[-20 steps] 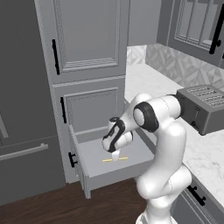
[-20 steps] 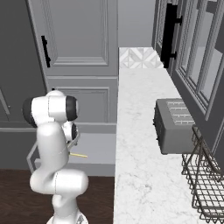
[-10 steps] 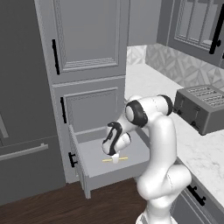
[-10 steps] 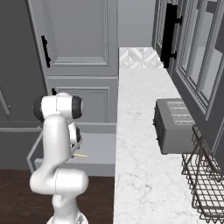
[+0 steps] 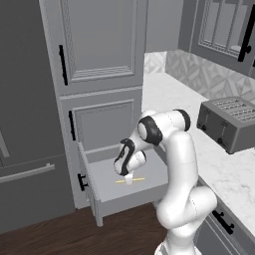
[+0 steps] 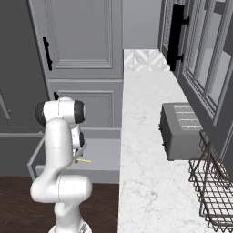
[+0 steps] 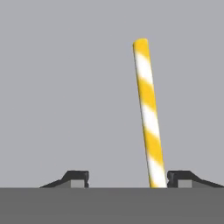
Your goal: Take a straw from the drawer in front and place it inside the glass cup on the dining counter.
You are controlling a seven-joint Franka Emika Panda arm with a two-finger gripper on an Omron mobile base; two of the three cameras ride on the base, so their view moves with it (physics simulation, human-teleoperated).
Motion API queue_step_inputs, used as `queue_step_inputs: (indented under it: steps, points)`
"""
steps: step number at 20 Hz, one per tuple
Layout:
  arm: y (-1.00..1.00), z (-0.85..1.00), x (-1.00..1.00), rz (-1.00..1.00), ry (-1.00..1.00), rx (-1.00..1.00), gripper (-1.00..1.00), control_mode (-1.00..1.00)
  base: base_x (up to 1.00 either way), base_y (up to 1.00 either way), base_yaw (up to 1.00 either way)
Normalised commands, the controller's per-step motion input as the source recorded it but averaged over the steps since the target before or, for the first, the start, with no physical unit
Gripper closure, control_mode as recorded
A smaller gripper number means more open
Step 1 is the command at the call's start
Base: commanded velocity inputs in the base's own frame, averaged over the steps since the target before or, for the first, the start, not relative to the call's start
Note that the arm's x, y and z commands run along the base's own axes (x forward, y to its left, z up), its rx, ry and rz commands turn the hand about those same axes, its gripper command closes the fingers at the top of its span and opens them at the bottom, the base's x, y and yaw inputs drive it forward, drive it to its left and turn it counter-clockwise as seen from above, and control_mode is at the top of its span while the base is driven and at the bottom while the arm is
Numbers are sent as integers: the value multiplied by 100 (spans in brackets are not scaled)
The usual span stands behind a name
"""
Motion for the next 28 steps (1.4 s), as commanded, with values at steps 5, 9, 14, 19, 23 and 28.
queue_step_inputs:
  steps: [5, 9, 14, 19, 23, 28]
  points:
    - [11, -76, -88, -11, -5, -1, 100, -100, 0, 0, 0]
    - [5, -55, -97, -11, -10, 1, 100, -100, 0, 0, 0]
    - [4, -30, -55, -13, -1, 5, 100, -100, 0, 0, 0]
    - [11, -27, -30, -14, 0, 1, 100, -100, 0, 0, 0]
    - [19, 16, -10, -12, -6, 0, 100, -100, 0, 0, 0]
    - [3, 96, -7, -12, -28, 8, 100, -100, 0, 0, 0]
